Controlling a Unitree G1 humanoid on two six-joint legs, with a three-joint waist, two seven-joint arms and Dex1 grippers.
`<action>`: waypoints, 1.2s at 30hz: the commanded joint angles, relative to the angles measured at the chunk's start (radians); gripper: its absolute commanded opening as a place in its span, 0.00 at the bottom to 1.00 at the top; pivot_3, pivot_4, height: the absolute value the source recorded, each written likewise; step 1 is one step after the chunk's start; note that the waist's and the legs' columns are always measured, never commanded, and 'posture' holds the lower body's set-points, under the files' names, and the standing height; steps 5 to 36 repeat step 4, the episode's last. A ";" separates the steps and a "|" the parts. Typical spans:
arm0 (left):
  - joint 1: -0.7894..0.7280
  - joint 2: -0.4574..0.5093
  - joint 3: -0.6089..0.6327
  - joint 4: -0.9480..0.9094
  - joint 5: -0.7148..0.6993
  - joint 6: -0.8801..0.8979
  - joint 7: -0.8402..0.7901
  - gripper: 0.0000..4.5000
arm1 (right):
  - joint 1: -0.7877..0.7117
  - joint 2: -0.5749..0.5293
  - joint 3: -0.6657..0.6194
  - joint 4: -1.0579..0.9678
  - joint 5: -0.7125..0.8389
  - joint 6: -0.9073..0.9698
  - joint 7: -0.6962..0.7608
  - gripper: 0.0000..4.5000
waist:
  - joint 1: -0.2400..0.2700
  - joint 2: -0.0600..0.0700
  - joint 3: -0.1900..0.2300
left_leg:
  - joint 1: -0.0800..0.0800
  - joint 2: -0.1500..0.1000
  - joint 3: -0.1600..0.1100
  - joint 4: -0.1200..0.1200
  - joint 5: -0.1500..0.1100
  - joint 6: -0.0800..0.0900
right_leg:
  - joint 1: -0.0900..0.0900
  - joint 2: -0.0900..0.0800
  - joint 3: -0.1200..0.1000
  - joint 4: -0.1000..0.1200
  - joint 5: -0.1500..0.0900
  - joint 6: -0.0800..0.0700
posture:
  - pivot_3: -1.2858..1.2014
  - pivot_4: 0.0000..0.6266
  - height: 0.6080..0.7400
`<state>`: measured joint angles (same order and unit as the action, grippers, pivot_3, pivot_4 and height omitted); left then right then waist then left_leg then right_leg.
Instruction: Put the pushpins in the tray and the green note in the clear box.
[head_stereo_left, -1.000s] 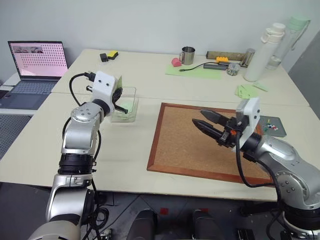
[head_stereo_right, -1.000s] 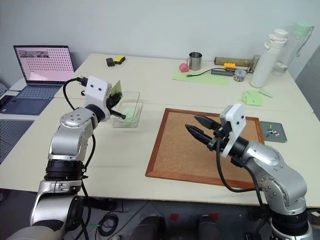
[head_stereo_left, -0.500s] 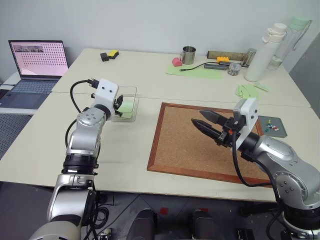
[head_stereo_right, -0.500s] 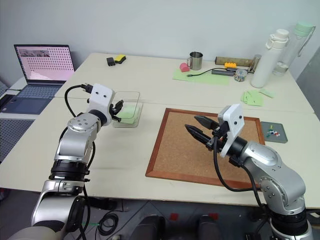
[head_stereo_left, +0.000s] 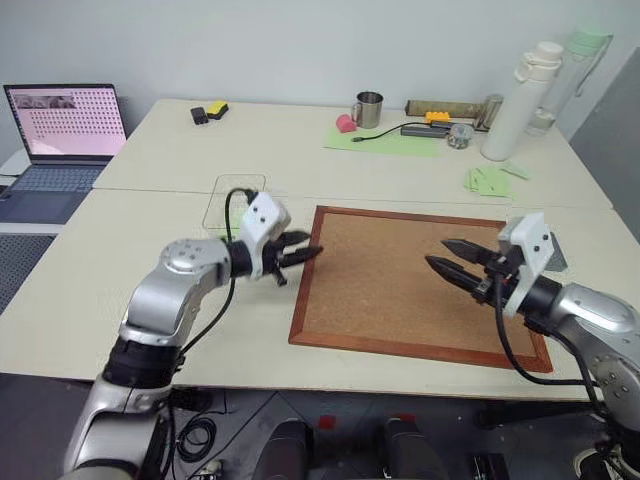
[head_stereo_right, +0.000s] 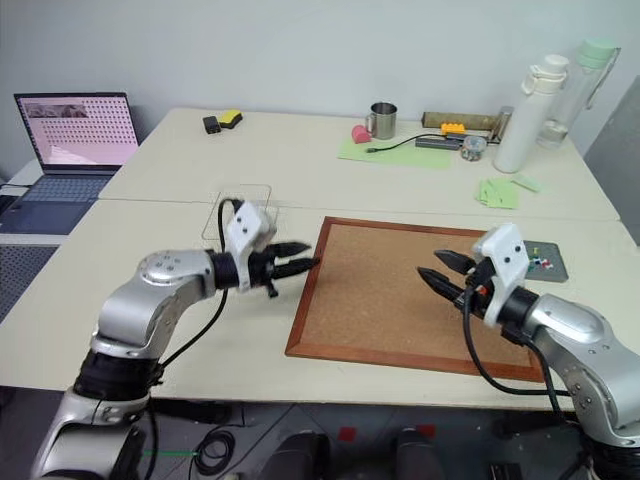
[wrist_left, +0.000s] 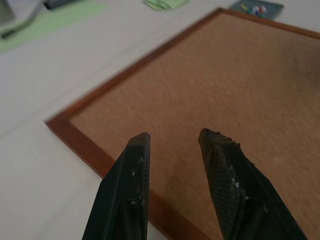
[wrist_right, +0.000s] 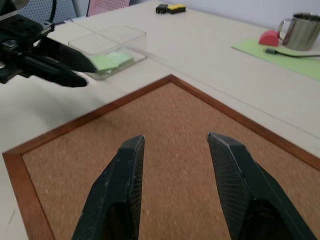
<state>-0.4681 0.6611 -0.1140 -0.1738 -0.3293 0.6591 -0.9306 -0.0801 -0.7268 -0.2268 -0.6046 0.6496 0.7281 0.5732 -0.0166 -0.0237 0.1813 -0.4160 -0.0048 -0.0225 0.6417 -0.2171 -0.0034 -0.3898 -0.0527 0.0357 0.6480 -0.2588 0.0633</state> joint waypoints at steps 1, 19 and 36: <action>-0.003 0.028 0.010 -0.057 -0.033 0.013 -0.043 0.37 | 0.056 -0.043 -0.068 -0.017 -0.005 -0.032 0.055 0.46 | 0.001 0.000 0.000 | 0.000 0.000 0.000 0.001 0.000 0.000 | 0.000 0.000 -0.001 0.000 0.000 -0.001 | 0.52 0.24 1.00; -0.010 0.016 0.016 -0.050 -0.035 0.000 -0.036 0.37 | 0.092 -0.048 -0.081 -0.021 -0.005 -0.037 0.059 0.46 | 0.006 0.000 0.000 | 0.000 -0.001 0.001 0.003 0.000 0.000 | 0.001 0.000 -0.001 0.000 -0.001 -0.001 | 0.52 0.24 1.00; -0.010 0.016 0.016 -0.050 -0.035 0.000 -0.036 0.37 | 0.092 -0.048 -0.081 -0.021 -0.005 -0.037 0.059 0.46 | 0.006 0.000 0.000 | 0.000 -0.001 0.001 0.003 0.000 0.000 | 0.001 0.000 -0.001 0.000 -0.001 -0.001 | 0.52 0.24 1.00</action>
